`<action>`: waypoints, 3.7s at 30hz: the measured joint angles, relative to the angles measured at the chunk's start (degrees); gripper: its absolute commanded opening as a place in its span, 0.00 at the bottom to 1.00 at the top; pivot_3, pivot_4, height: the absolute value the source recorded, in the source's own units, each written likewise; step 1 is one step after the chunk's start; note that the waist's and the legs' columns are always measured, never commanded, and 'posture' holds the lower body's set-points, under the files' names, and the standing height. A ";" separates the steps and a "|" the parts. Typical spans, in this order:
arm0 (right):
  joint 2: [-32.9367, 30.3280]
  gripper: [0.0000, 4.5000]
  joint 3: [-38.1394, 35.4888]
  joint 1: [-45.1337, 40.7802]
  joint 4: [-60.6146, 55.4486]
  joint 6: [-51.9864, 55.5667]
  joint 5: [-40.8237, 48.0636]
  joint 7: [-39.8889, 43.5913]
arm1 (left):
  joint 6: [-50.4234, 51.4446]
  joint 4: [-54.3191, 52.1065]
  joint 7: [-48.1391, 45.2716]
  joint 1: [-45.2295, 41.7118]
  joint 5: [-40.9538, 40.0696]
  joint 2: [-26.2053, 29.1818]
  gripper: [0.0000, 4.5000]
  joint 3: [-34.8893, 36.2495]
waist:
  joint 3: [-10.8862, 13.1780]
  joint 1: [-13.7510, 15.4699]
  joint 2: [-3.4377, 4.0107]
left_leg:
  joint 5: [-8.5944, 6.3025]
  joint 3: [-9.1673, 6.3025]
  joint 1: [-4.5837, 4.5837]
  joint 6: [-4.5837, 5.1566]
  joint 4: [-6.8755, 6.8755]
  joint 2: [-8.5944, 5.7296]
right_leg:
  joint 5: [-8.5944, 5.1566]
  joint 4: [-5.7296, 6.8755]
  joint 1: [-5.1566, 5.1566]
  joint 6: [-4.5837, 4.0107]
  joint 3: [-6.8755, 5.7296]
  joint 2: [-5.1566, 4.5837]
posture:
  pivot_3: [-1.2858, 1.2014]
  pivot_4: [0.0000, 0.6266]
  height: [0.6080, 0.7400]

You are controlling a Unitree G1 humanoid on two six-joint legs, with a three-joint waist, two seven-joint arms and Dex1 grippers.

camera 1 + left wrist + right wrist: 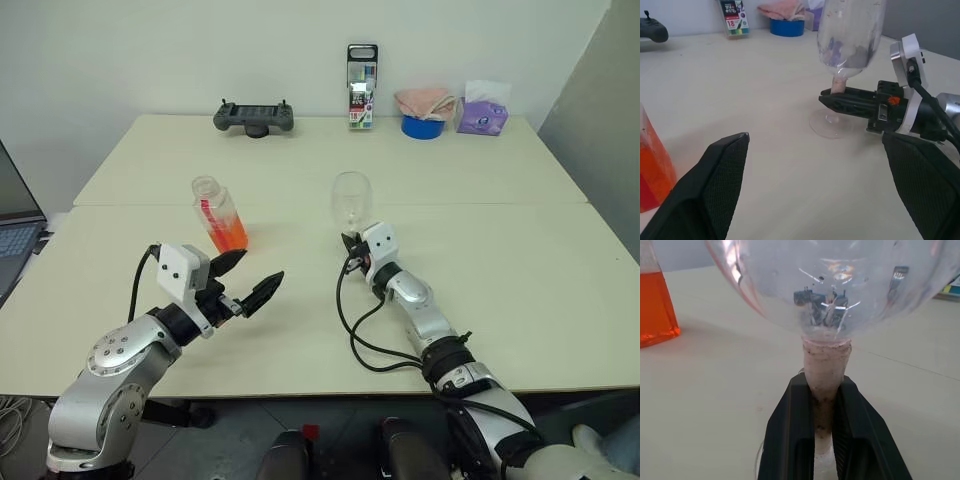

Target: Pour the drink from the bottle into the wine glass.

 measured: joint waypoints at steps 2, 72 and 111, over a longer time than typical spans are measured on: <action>0.00 0.41 0.13 0.64 0.91 1.64 0.02 0.32 | -0.24 0.30 0.58 -0.32 0.25 -0.40 1.00 0.01 | 0.02 0.06 0.01 | 0.00 0.00 -0.05 0.00 0.00 0.00 | 0.01 0.01 -0.05 0.00 0.00 0.00 | 0.52 0.24 1.00; -46.14 1.00 -15.01 -0.29 -73.54 65.97 43.41 22.44 | -24.78 45.38 10.24 -31.38 21.67 -9.01 0.44 -0.30 | 0.21 1.17 -0.25 | -0.08 -0.03 -0.36 -0.19 -0.70 -0.13 | -0.05 -0.73 -0.21 0.28 -0.19 -0.28 | 0.52 0.24 1.00; -36.88 1.00 -19.92 26.24 -89.50 59.97 42.36 3.03 | -79.77 95.85 -0.38 -73.86 52.77 -6.74 0.43 -25.84 | 0.18 1.96 -0.48 | -0.04 0.01 -1.15 -0.21 -0.46 -0.24 | 0.16 -0.53 -0.91 0.29 -0.17 -0.25 | 0.52 0.24 1.00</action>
